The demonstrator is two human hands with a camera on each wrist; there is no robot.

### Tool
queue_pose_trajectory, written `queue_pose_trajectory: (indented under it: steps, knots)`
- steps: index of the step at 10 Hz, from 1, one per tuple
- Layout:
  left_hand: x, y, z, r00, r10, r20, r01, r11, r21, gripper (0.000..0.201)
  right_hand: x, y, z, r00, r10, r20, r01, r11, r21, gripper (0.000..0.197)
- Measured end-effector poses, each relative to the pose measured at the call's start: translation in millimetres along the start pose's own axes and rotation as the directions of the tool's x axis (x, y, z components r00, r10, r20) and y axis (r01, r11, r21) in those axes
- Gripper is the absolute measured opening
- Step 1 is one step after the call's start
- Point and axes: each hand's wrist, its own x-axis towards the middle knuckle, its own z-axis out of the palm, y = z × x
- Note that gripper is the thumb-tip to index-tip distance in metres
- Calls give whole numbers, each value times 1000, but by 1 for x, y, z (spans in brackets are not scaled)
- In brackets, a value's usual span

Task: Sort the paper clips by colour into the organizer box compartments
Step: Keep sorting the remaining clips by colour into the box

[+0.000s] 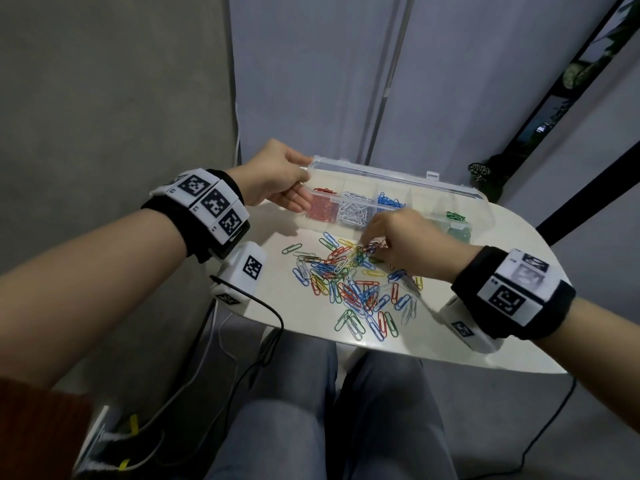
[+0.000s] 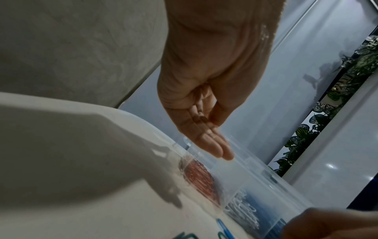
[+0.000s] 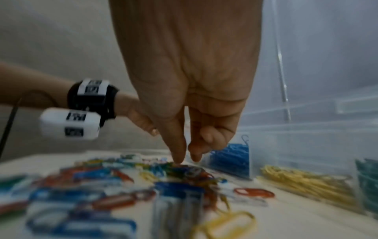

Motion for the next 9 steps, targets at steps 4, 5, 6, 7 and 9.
queue_pose_trajectory:
  steps: [4, 5, 6, 7, 9]
  knots:
    - [1, 0, 0, 1000, -3, -5, 3, 1000, -4, 45, -5, 13, -11, 983, 179, -43, -164, 956, 242, 8]
    - [1, 0, 0, 1000, -1, -4, 1, 1000, -2, 46, -8, 13, -16, 970, 237, -47, -195, 883, 427, 11]
    - [2, -1, -1, 1000, -1, -7, 1, 1000, -1, 47, -10, 4, -18, 977, 213, 15, -190, 833, 519, 11]
    - [2, -1, -1, 1000, -1, -8, 1, 1000, 1, 46, -7, -5, -13, 974, 196, 112, -226, 841, 492, 13]
    - [2, 0, 0, 1000, -1, -6, 1, 1000, 10, 46, -2, -11, 2, 967, 226, 119, -254, 901, 350, 12]
